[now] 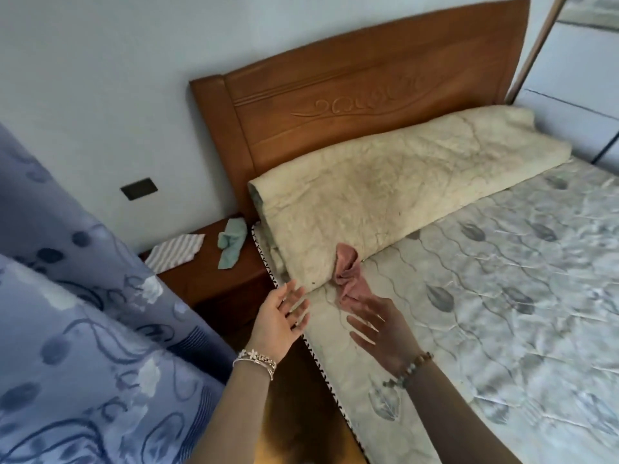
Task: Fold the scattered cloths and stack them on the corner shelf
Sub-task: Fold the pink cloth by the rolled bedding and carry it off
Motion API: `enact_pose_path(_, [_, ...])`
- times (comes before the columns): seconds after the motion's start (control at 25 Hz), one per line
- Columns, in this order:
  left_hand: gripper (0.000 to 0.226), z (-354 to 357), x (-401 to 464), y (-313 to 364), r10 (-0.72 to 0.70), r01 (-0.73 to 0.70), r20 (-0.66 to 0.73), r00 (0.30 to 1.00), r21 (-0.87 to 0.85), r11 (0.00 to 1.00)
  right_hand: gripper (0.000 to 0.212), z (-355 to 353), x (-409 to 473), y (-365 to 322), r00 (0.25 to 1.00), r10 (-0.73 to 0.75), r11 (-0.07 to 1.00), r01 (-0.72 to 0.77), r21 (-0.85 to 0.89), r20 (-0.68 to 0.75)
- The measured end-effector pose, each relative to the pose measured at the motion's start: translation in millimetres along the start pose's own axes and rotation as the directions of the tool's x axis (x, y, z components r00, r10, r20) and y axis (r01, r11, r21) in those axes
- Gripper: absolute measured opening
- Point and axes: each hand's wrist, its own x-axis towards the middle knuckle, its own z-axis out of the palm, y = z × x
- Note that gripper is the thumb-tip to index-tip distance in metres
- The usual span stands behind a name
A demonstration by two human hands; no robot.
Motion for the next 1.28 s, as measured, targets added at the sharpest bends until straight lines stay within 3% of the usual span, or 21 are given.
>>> enact_pose_path(0.28, [0.020,22,126,61,-0.189,0.173,0.083,0.978,0.172,0.970,0.016,37,90,-32,0.987,-0.047,0.994,0.062,0.091,-0.153])
enact_pose_path(0.4, [0.022,44,170,72,-0.237,0.205,0.106,0.966,0.249,0.947,0.021,39,118,-54,0.992,-0.061,0.976,0.082,0.201,-0.109])
enact_pose_path(0.52, [0.021,65,219,83,-0.273,0.232,0.108,0.956,0.292,0.928,0.015,38,158,-75,0.974,-0.035,0.967,0.089,0.237,-0.225])
enact_pose_path(0.84, [0.033,107,320,80,-0.438,0.328,0.089,0.895,0.535,0.779,0.020,33,218,-90,0.922,0.022,0.929,0.124,0.348,-0.387])
enact_pose_path(0.92, [0.037,111,348,68,-0.522,0.371,0.056,0.851,0.639,0.674,0.020,25,239,-85,0.905,0.033,0.920,0.139,0.367,-0.425])
enact_pose_path(1.04, [0.019,111,397,41,-0.555,0.337,0.011,0.832,0.784,0.521,0.021,7,278,-78,0.859,0.045,0.936,0.142,0.322,-0.510])
enact_pose_path(1.12, [0.020,103,442,14,-0.495,0.163,0.040,0.868,0.919,0.359,0.022,-13,313,-67,0.795,0.044,0.962,0.131,0.241,-0.605])
enact_pose_path(1.2, [0.018,85,483,-17,-0.478,-0.249,0.214,0.852,0.969,-0.009,0.020,-34,349,-47,0.728,0.007,0.986,0.108,0.125,-0.686])
enact_pose_path(1.28, [0.024,63,513,-49,-0.535,-0.613,0.370,0.759,0.683,-0.398,0.022,-51,387,-18,0.668,-0.052,0.996,-0.016,-0.085,-0.742])
